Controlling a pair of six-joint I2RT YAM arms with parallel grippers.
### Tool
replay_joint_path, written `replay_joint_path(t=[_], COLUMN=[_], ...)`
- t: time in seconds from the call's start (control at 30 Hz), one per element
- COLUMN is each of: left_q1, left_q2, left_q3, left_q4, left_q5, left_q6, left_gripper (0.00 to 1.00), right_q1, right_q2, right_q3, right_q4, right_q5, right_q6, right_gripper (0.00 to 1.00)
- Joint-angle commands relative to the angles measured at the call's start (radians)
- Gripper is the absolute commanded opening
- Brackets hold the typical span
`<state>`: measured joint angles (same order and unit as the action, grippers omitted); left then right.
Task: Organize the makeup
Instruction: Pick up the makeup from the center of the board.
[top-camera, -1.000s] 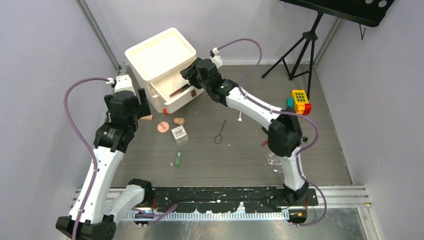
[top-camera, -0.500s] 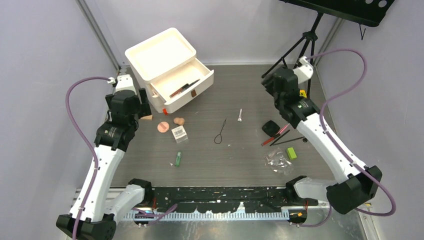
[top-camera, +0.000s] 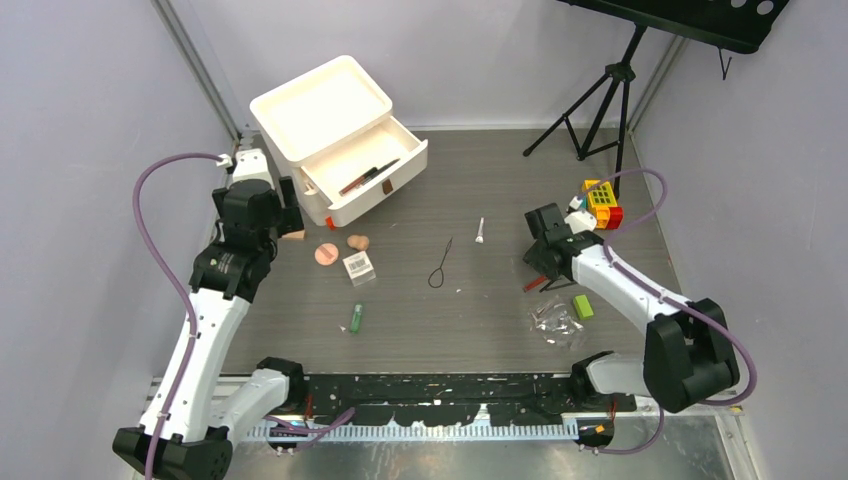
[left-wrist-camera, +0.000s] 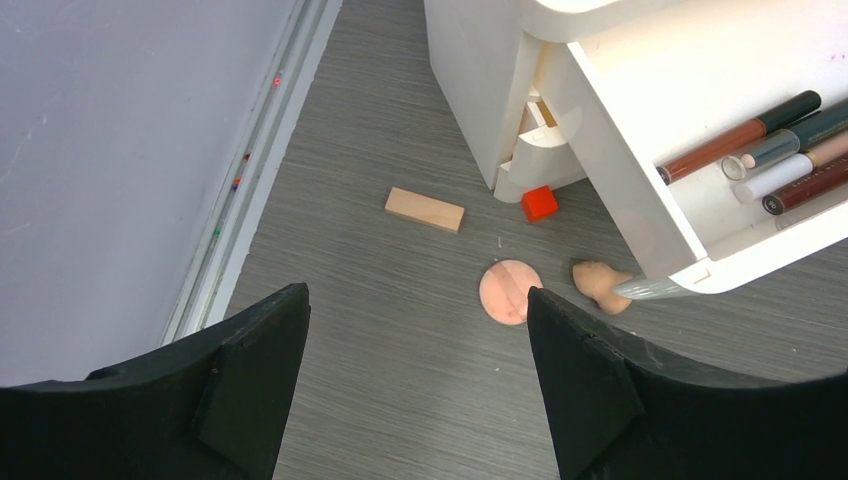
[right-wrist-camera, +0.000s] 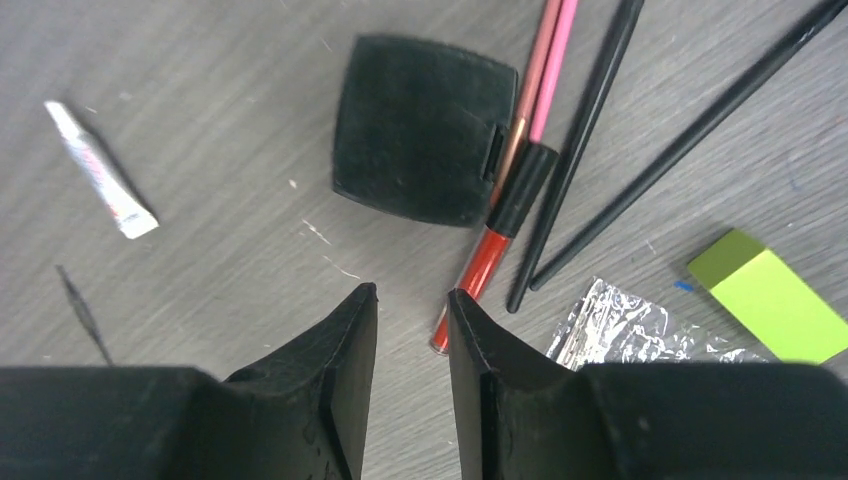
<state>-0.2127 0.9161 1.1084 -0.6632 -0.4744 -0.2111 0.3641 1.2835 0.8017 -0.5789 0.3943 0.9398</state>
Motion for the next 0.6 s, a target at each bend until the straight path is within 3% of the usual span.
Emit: replay_joint_path(t=[0.0,0.57], left_q1=[0.007,0.007], left_q2=[-0.003,0.0], left_q3=[0.002,0.002], left_q4=[0.024,0.023], left_q5=[0.011,0.013], left_q6=[-0.016,-0.016], left_gripper=[0.81,0.81], right_q1=[-0.002,-0.002], right_q2=[0.032,0.105], right_q3=[-0.034,-0.093], right_q4=[0.031,0.091], right_q5=[-0.045,0.022], right_q6=[0.057,0.077], right_gripper=[0.37,0.34])
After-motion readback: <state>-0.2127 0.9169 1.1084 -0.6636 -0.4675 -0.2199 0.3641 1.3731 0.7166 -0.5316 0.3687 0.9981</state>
